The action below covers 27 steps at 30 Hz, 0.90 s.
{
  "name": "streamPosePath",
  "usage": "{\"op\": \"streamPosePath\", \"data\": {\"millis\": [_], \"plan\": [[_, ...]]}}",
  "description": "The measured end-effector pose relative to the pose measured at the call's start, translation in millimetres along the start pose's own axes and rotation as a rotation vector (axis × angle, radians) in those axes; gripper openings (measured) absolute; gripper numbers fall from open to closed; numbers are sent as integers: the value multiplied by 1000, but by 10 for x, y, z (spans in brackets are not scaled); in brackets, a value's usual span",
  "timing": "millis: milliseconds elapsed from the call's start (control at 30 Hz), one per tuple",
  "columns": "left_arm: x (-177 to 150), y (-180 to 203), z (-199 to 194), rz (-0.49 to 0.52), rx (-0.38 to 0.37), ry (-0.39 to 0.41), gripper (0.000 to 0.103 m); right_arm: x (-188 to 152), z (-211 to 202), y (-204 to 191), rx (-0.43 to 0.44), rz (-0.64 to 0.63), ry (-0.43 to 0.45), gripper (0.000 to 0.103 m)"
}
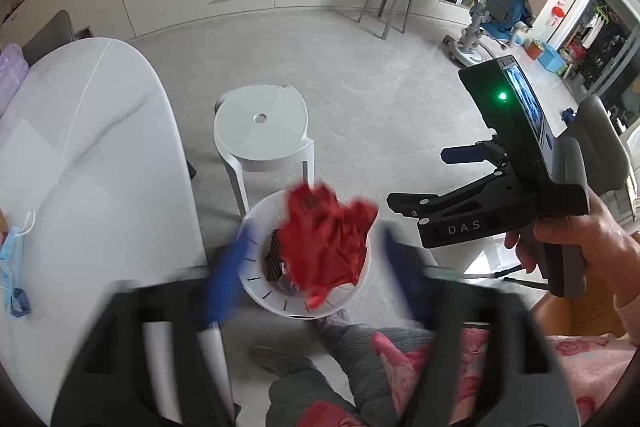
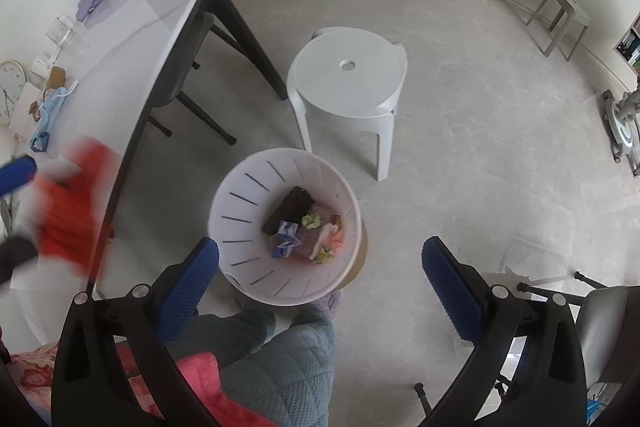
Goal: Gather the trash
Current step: 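Carry both items over the bin and open both grippers to drop them, then move both open grippers back over the table toward the face mask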
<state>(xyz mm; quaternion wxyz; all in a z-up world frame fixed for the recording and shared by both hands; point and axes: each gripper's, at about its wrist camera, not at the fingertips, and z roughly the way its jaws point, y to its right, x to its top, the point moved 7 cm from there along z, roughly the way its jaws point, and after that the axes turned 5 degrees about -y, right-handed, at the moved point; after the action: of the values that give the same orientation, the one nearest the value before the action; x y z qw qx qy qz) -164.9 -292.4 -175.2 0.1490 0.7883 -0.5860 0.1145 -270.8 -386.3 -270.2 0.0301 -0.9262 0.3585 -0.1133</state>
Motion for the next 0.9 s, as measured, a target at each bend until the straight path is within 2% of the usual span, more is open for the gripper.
{"op": "streamPosePath", "data": {"millis": [100, 267, 433, 900], "plan": [[19, 77, -11, 8, 7, 19, 95, -17, -21, 79, 0, 14, 3, 101], [35, 41, 23, -28, 7, -6, 95, -44, -9, 121, -4, 17, -2, 101], [23, 12, -22, -42, 13, 10, 95, -23, -11, 94, -4, 12, 0, 101], [-137, -413, -289, -142, 53, 46, 95, 126, -30, -325, -2, -48, 17, 101]]}}
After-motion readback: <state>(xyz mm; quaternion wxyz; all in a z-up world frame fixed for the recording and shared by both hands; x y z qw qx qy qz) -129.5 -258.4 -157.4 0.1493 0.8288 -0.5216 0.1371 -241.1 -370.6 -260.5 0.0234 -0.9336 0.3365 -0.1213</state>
